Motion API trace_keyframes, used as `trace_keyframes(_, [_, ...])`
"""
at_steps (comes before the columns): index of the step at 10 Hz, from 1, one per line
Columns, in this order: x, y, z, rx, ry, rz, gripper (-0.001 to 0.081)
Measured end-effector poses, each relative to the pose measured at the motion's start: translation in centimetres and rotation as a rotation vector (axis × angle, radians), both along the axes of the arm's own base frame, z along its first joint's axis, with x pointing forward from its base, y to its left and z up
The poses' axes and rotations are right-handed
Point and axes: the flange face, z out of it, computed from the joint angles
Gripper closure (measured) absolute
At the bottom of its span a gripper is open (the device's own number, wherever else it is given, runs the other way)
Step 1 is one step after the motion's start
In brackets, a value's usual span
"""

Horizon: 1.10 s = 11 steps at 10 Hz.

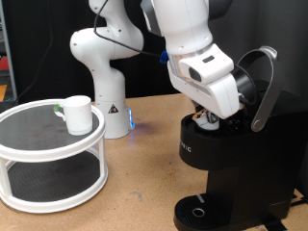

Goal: Make a cup of coffee with the keurig machine

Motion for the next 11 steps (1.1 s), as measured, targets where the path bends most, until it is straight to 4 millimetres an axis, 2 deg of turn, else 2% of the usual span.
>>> trace_keyframes(1, [0.0,0.0,-0.5,-0.002,0.009,-0.001,0.0540])
trace_keyframes(2, [-0.1,0.0,-0.9,-0.003,0.018,-0.001,0.0355])
trace_keyframes(3, [-0.1,-0.1,-1.2,-0.005,0.024,-0.001,0.0219])
trace_keyframes(4, [-0.1,-0.1,-1.2,-0.003,0.022,-0.004,0.0219])
trace_keyframes(5, [0.0,-0.1,-1.2,0.003,0.017,-0.010,0.0058])
trace_keyframes(6, [0.1,-0.1,-1.2,0.013,0.011,-0.017,0.0017])
trace_keyframes(8, [0.1,-0.1,-0.9,0.043,-0.003,-0.020,0.0003])
trace_keyframes(11, [-0.2,-0.1,0.9,0.094,-0.034,-0.008,0.0003])
